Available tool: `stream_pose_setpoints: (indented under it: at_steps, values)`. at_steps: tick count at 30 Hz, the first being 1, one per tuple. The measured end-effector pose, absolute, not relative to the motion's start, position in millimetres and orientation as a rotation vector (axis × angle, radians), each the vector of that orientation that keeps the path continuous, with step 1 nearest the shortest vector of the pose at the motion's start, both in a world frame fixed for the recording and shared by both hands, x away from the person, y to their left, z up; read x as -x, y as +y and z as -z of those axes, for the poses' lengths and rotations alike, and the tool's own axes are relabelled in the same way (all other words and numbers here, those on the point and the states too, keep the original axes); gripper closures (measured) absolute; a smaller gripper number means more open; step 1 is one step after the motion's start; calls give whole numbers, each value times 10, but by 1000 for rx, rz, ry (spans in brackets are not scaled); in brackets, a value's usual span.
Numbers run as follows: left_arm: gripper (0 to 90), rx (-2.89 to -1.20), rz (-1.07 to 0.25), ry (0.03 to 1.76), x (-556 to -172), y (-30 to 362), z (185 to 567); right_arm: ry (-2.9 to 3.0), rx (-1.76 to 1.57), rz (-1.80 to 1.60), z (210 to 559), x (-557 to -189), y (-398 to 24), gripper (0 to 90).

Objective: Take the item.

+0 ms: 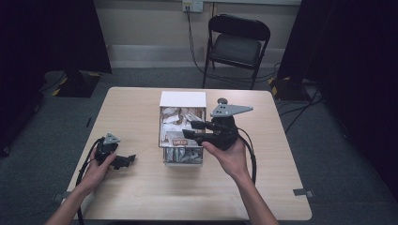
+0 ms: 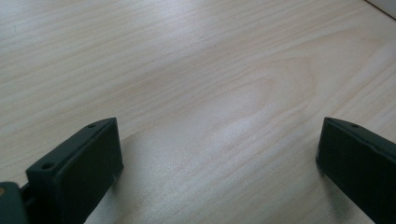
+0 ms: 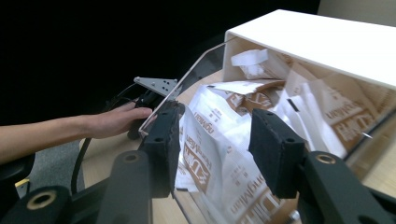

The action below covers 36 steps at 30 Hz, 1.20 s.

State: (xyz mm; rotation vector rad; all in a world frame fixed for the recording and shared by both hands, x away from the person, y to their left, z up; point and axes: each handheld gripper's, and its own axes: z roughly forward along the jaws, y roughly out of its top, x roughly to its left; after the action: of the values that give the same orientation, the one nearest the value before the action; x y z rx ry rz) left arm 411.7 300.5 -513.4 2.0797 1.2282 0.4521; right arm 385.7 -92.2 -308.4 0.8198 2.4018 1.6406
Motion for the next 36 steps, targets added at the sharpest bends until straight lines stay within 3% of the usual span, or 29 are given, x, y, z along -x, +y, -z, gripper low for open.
stream_pose_setpoints:
  at_steps: [4,19,36]
  values:
    - [0,-2080,-452,1228,-4117,3005,5133,2411,-809,-1623,3112,-3880,-848,519]
    - [0,-2080,-452,1228,-4117,3005,5133,2516,-757,-1566,3213,-3910,-695,697]
    - [0,-2080,-453,1228,-4117,3004,5133,2563,-742,-1516,3252,-3890,-656,785]
